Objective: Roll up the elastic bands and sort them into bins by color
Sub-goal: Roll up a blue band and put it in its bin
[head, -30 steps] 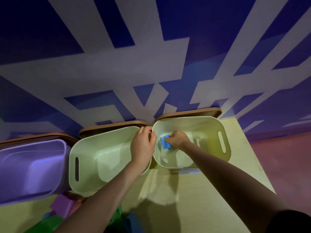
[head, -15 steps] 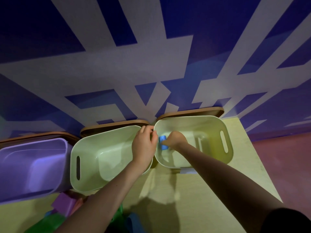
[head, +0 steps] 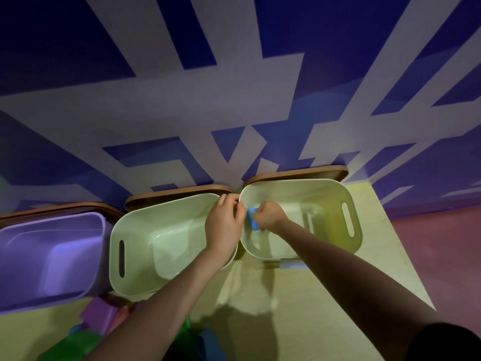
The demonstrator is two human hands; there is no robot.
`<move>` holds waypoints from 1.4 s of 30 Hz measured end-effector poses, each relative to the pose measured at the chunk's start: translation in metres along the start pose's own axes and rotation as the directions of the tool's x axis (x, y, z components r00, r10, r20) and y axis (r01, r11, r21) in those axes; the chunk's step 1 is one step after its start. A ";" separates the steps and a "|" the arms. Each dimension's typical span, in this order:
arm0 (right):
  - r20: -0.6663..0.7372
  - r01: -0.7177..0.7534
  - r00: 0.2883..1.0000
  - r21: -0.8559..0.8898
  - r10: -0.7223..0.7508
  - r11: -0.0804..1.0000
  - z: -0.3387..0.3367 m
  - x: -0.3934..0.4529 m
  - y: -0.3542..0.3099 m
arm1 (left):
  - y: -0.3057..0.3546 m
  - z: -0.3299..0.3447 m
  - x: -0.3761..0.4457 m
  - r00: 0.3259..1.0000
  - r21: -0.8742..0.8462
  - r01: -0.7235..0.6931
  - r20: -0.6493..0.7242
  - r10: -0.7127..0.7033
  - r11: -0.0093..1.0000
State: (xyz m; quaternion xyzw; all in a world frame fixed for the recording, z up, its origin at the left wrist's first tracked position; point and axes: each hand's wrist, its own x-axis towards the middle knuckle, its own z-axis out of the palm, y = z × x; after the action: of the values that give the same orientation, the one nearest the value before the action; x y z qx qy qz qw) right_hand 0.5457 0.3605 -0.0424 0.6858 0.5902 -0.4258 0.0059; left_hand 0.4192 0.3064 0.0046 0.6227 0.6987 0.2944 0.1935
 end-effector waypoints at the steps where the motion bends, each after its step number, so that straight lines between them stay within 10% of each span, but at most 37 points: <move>1: 0.029 -0.019 0.999 0.007 0.019 1.000 -0.003 0.000 0.003 | 0.000 0.001 0.000 1.000 -0.008 0.006 -0.001 -0.006 1.000; 42: 0.027 -0.093 0.995 0.035 0.092 0.995 -0.017 -0.005 0.012 | 0.001 -0.007 0.001 0.998 0.115 -0.052 0.034 0.049 0.992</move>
State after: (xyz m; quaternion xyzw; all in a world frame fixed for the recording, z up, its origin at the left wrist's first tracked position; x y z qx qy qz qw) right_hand 0.5651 0.3615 -0.0349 0.7068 0.5499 -0.4445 0.0207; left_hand 0.4149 0.3062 0.0109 0.6549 0.6955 0.2485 0.1604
